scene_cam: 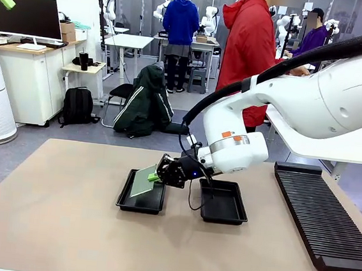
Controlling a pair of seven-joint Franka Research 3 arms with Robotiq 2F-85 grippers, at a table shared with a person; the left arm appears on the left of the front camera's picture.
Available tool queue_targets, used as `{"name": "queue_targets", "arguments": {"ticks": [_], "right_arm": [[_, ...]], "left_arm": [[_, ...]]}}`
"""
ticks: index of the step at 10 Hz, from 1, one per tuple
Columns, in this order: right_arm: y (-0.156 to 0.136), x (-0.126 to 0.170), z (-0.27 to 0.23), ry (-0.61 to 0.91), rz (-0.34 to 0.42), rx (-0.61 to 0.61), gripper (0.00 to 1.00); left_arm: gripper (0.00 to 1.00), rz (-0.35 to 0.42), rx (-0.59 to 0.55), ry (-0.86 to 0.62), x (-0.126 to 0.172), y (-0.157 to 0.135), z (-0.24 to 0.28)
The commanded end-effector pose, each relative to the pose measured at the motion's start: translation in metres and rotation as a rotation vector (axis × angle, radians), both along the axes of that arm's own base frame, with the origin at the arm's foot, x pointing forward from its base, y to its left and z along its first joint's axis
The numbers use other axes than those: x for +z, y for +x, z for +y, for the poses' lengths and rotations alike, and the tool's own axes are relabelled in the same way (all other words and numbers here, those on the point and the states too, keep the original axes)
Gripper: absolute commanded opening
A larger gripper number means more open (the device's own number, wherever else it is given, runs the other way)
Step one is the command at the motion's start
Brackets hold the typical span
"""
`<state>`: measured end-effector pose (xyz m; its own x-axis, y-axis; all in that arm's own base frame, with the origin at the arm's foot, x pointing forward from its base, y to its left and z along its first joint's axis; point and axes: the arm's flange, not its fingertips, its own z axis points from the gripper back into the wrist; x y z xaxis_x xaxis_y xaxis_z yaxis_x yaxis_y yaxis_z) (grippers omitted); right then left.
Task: Inspect and transfer BCBs to ESD trays.
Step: Pick up the Blank PCB from the PCB Rack and place it in the left ESD tray.
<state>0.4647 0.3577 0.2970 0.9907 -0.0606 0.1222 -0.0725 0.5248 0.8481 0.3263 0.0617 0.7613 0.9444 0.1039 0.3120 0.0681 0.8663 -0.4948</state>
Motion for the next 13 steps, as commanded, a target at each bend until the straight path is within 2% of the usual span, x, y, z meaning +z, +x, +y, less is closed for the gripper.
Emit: {"name": "queue_targets", "arguments": {"ticks": [1, 8, 9, 13], "right_arm": [[0.004, -0.008, 0.016, -0.001, 0.036, -0.029, 0.02], [-0.005, -0.033, 0.017, -0.024, 0.084, -0.112, 0.02], [-0.002, -0.028, 0.011, -0.041, 0.074, -0.053, 0.02], [-0.002, -0.028, 0.011, -0.041, 0.074, -0.053, 0.02]], "left_arm": [[1.0, 0.001, 0.0, -0.001, -0.001, -0.001, 0.001], [1.0, 0.001, 0.0, -0.001, -0.001, -0.001, 0.001], [1.0, 0.001, 0.0, -0.001, -0.001, -0.001, 0.001], [1.0, 0.001, 0.0, -0.001, -0.001, -0.001, 0.001]]}}
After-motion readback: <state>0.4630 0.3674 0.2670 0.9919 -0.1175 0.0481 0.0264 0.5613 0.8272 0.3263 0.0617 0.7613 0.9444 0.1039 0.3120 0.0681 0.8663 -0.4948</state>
